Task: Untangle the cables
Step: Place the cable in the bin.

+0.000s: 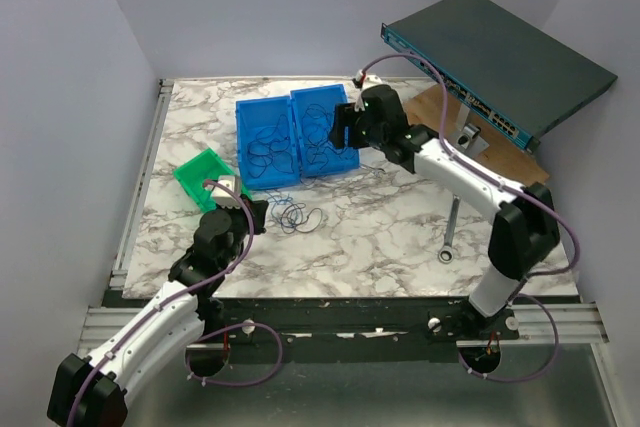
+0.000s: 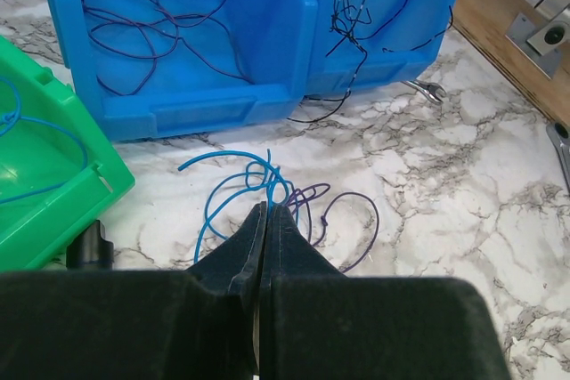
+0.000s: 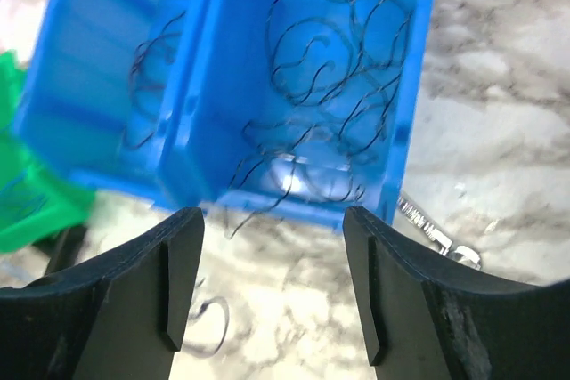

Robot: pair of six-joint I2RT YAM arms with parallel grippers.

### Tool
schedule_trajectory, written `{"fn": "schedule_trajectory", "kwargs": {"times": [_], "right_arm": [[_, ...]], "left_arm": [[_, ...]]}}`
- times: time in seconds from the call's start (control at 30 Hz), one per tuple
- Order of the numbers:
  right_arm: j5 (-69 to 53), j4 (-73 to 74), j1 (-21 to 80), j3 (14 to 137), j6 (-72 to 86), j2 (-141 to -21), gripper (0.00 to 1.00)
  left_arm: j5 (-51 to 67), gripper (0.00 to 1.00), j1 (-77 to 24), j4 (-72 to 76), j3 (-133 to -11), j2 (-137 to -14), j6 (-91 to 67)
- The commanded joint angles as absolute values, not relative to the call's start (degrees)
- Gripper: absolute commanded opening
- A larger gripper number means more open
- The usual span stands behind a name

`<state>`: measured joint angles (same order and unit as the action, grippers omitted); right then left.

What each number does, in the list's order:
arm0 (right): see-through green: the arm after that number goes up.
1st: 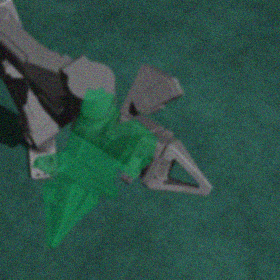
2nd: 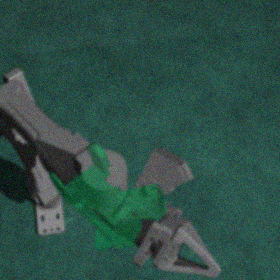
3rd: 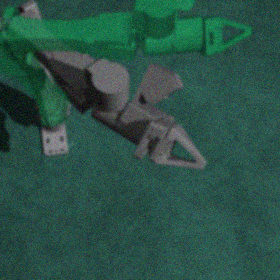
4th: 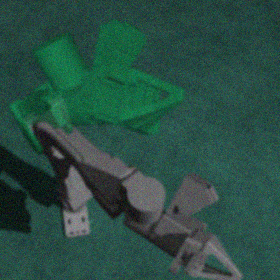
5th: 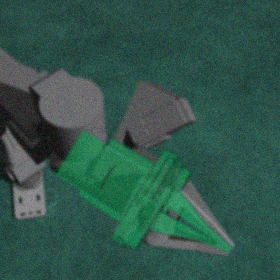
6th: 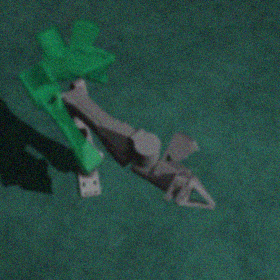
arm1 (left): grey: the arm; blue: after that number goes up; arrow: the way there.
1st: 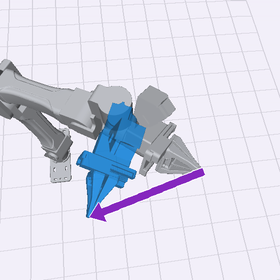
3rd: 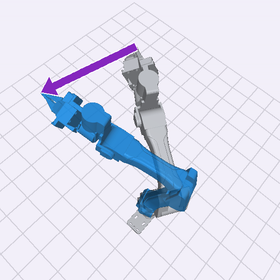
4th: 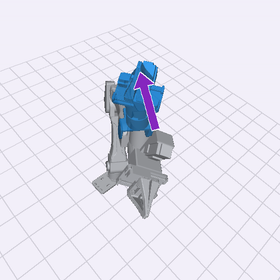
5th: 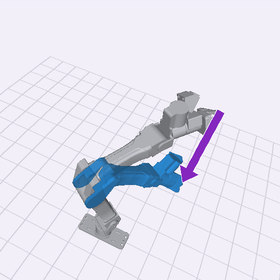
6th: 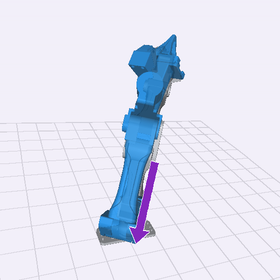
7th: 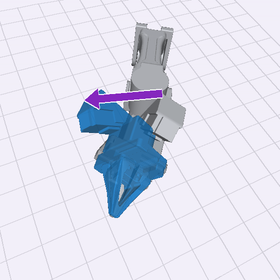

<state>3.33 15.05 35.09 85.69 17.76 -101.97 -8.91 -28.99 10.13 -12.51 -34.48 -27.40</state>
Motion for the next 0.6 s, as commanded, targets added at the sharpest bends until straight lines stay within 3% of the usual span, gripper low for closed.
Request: {"fn": "schedule_trajectory", "kwargs": {"times": [0.0, 0.2, 0.57], "right_arm": [[2.58, 8.34, 37.38, 72.62, 24.11, -93.46, 0.71], [8.41, -14.68, 42.71, 52.97, 36.51, -87.67, 0.71], [13.79, -27.58, 47.1, 52.99, 42.28, -102.35, 0.65]], "left_arm": [[-8.8, 0.0, -29.0, 9.85, -13.89, -33.79, -26.98], [-9.4, 0.0, -29.0, 9.42, -13.84, -33.47, -27.07], [-11.78, 0.0, -29.0, 7.73, -13.84, -32.18, -27.43]]}}
